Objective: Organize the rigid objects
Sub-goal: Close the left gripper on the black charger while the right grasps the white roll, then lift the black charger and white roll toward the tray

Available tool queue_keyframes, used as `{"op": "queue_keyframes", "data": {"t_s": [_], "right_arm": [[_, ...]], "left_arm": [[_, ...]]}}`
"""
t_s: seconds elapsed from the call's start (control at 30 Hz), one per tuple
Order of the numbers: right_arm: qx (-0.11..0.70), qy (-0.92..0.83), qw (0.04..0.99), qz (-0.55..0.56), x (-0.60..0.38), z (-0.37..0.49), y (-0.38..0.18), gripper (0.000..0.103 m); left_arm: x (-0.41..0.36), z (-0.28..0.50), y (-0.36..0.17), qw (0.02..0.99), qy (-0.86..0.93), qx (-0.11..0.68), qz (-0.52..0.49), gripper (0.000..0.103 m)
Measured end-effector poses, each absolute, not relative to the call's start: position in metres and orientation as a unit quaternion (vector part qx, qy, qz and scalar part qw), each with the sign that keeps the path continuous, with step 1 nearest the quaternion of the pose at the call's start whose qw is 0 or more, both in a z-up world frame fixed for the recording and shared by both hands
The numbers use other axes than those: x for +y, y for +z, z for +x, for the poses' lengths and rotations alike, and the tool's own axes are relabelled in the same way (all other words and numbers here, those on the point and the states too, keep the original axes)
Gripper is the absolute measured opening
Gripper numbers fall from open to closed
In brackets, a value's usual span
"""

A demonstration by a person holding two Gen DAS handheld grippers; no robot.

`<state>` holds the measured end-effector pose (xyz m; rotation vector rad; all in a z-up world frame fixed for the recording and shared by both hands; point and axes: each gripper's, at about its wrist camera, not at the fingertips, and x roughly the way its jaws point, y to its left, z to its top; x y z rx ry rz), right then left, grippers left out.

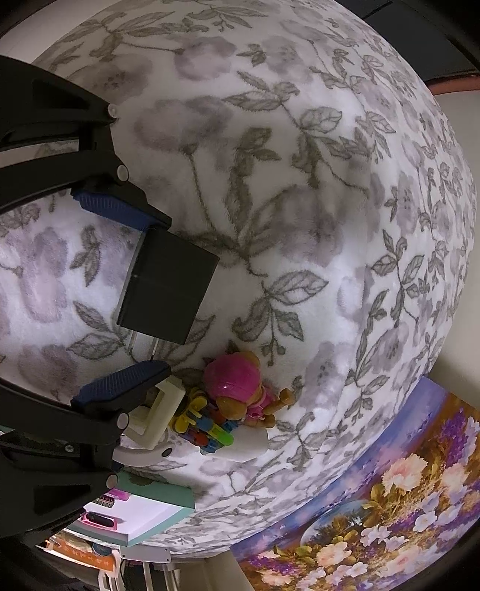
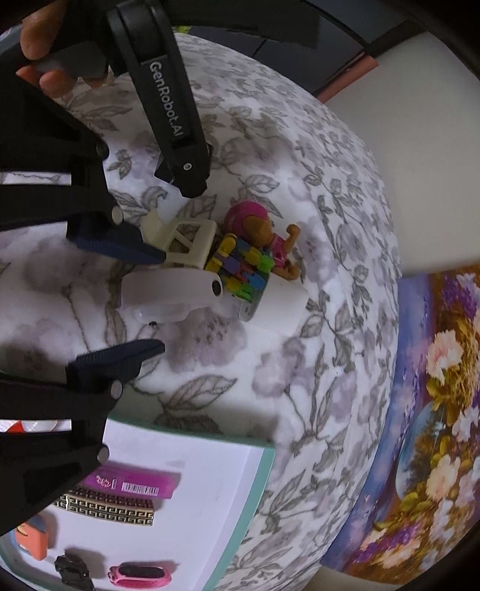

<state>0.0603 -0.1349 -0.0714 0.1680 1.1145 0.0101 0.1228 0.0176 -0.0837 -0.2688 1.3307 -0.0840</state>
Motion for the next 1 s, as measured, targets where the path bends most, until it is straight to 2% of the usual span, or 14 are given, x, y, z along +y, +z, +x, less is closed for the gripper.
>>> {"op": "queue_keyframes", "data": {"t_s": [0.27,0.73,1.0], "right_arm": [[0.524,0.022,0.847,0.083,-0.13,0.064,-0.075,0.021],[0.507,-0.005,0.852,0.133,-0.164,0.059,-0.054,0.02],[0.476,-0.034,0.865,0.153,-0.196,0.049,-0.023,0.02]], "left_arm": [[0.017,0.124,-0.084,0.777,-0.037,0.617,-0.124,0.073],[0.025,0.125,-0.064,0.795,-0.031,0.592,-0.131,0.073],[0.014,0.118,-0.031,0.821,-0.036,0.557,-0.118,0.073]]}}
